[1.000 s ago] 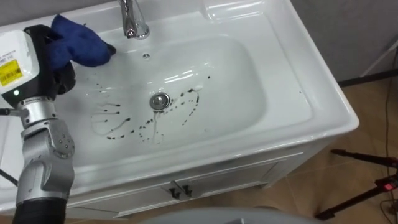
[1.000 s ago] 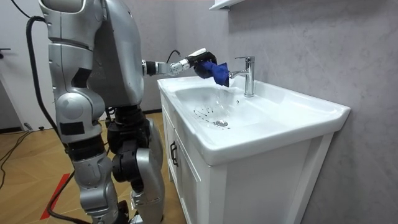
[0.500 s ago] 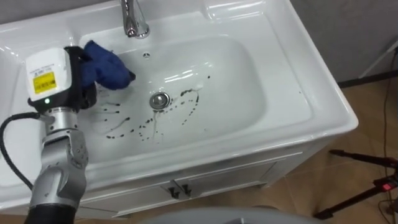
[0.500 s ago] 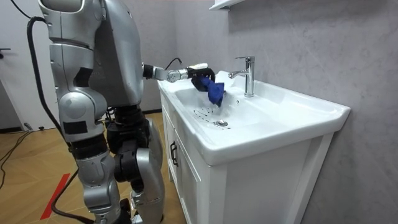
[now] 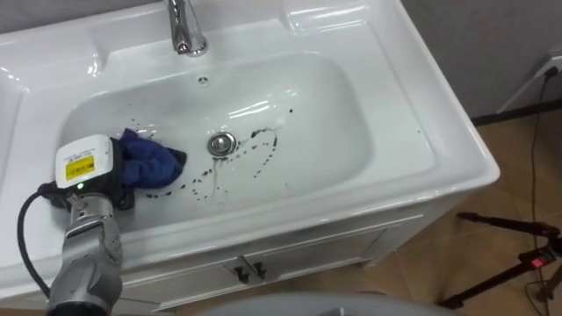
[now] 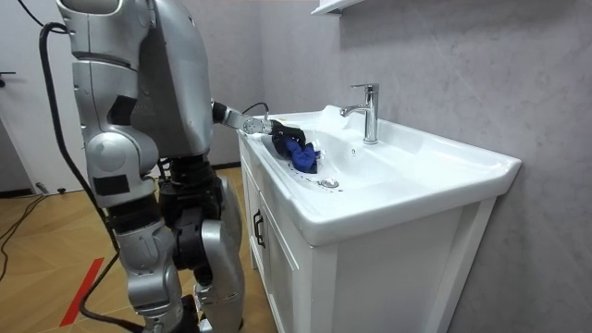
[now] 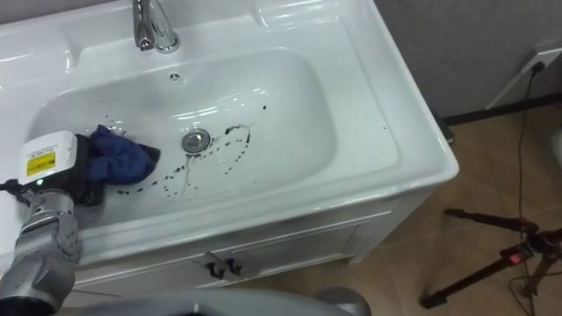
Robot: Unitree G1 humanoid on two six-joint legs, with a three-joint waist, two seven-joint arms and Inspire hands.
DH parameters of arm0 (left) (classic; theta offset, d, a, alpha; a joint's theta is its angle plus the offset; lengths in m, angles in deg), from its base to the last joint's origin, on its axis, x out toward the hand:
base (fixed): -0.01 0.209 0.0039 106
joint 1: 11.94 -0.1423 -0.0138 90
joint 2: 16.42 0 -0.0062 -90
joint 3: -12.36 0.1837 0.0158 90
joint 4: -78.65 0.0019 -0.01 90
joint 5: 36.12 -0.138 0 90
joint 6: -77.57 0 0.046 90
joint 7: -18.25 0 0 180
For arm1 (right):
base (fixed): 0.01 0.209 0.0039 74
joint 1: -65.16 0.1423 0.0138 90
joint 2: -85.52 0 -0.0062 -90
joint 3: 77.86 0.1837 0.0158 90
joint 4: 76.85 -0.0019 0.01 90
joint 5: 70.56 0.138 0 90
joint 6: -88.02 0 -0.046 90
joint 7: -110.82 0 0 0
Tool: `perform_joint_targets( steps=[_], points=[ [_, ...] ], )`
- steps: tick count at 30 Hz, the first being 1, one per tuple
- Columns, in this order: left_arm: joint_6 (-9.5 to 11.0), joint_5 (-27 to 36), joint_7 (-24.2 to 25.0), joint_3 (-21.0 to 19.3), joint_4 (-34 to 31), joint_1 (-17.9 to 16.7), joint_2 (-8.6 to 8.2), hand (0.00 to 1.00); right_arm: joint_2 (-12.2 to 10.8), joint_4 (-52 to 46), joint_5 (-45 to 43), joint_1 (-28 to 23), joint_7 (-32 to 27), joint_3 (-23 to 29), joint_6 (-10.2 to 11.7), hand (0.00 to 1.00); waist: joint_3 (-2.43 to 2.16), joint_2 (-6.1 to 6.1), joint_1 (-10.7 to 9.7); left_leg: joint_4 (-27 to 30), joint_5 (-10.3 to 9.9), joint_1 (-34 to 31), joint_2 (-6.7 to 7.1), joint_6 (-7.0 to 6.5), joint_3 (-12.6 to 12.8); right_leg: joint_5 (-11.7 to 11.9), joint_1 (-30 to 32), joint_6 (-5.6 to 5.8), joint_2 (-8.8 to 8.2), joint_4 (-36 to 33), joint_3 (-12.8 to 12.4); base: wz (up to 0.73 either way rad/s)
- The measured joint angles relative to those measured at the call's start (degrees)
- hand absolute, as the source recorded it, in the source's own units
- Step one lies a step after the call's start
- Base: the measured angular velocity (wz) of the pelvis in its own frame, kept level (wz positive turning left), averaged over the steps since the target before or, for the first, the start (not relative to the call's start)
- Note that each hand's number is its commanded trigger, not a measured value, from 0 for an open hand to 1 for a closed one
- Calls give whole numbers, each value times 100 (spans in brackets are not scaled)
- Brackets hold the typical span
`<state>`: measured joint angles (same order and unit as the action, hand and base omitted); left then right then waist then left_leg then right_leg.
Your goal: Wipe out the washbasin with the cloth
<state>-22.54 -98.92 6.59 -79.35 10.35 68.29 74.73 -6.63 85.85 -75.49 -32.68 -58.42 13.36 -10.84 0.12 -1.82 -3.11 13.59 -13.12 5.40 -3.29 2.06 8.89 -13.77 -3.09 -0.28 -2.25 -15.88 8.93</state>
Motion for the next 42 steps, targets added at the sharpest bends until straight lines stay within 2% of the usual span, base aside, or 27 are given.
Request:
perform_joint_targets(
  steps=[3,7,12,19,25,28,30,34,37,39,42],
  points=[
    [-91,-56,158,84,9,1,0,100,16,-82,-20,-12,0,7,-4,0,-8,-34,-39,1,0,-16,2,0,16,-1,10,1,-3,-10,-9,0],
    [-106,-315,392,84,15,18,0,100,34,-162,-128,-18,11,9,-86,0,-5,-48,-44,3,0,-9,6,0,64,-53,57,-3,-12,-109,-64,-6],
    [-196,-317,606,85,25,32,0,100,138,-174,-161,-1,-7,6,-84,0,-7,-68,-59,3,0,20,0,0,171,-66,102,-17,-26,-184,-98,-7],
    [-336,-289,767,186,-35,38,4,100,184,-164,-19,-11,-98,0,-50,0,-7,-73,-158,0,0,21,1,0,178,-75,98,-13,-32,-183,-85,0],
    [-433,-254,1351,437,-210,161,0,100,185,-166,-241,25,-123,-2,-46,0,-3,-56,-191,6,1,18,3,-1,179,-78,120,-12,-45,-191,-65,1],
    [-466,-132,1697,648,-221,331,-9,100,184,-145,-320,181,-111,-7,-37,0,1,-47,-292,25,1,2,14,-1,179,-95,118,3,-63,-204,-53,6],
    [-477,-49,2069,849,-473,372,-7,100,183,-138,-320,278,-60,-1,40,0,3,-39,-379,84,0,-66,17,-3,165,-95,130,6,-76,-184,-12,9],
    [-451,0,2445,1187,-700,517,-9,100,178,-69,-349,403,-7,-4,84,0,6,-29,-493,127,0,-168,17,-3,131,-98,192,4,-93,-193,70,9],
    [-452,202,2825,1378,-912,678,-25,100,178,123,-332,452,-14,-19,128,0,41,19,-508,146,0,-206,14,-3,118,-108,207,-3,-99,-195,122,8],
    [-458,256,3129,1532,-1249,706,-79,100,167,136,-323,471,-11,-155,132,0,86,88,-516,211,-1,-276,8,-3,123,-109,216,-4,-100,-172,140,5],
    [-454,266,3360,1774,-1453,807,-177,100,152,137,-408,547,-7,-245,147,0,104,128,-566,212,-1,-285,8,-3,126,-109,207,-3,-100,-155,148,3]
  ],
)
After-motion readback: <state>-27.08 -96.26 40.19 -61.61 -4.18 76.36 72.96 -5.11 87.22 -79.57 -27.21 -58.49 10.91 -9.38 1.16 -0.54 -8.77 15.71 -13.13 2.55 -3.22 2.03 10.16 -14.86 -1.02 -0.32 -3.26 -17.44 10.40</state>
